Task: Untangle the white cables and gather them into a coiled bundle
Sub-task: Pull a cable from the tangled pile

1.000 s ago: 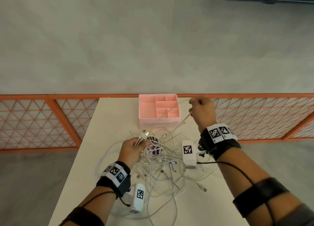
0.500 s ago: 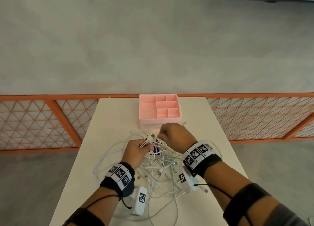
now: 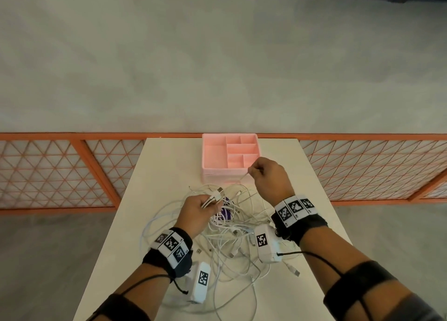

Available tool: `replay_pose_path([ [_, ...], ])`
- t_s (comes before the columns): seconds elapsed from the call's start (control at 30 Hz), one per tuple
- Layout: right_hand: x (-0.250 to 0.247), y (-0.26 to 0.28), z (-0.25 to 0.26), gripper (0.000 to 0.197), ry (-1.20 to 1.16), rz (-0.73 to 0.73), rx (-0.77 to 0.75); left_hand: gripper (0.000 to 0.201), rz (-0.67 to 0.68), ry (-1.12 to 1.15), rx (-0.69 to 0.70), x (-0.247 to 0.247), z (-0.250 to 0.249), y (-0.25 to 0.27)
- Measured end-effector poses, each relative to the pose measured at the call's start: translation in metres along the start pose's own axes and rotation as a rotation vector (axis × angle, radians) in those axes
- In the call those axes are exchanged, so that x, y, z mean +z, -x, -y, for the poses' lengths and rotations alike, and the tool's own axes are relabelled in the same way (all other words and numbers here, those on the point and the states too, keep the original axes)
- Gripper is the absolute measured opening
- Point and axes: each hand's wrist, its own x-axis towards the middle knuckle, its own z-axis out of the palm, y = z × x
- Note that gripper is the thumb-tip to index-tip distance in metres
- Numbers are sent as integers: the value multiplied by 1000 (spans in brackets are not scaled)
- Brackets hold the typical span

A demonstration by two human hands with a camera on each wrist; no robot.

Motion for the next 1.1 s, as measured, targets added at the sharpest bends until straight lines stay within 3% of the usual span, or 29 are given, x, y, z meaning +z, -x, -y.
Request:
replay_pose_path([
  [0.07,-4,5,-5,14,290,76,24,16,0,-7,14,0,-3,-1],
  [0.13,0,15,-4,35,557,223,-55,20,11,-64,28,1,-6,-3],
  [0.17,5,20,-2,42,579,283,-128,21,24,-96,46,3,-5,-6],
  [0.23,18,30,5,39,434,390,-249,21,37,-117,51,8,-3,-9],
  [0.33,36,36,6,17,118,458,-159,22,-8,-73,18,12,-3,-9],
  [0.5,37,31,-3,23,6,431,-105,20,10,-13,-17,10,-4,3],
  [0.67,10,10,-3,20,-109,207,-33,16,-20,-13,-50,-1,6,1],
  [0.8,-30,-17,-5,27,-532,-69,178,24,-56,-138,-97,-14,24,6],
  [0.87,-54,-29,-11,27,-643,-185,185,25,-88,-135,-124,-20,33,9],
  [0.97,-89,-39,-27,17,-573,-390,182,30,-129,62,-187,-24,33,6],
  [1.1,-132,-42,-76,24,-494,-669,386,36,-86,472,-186,-30,-12,4],
])
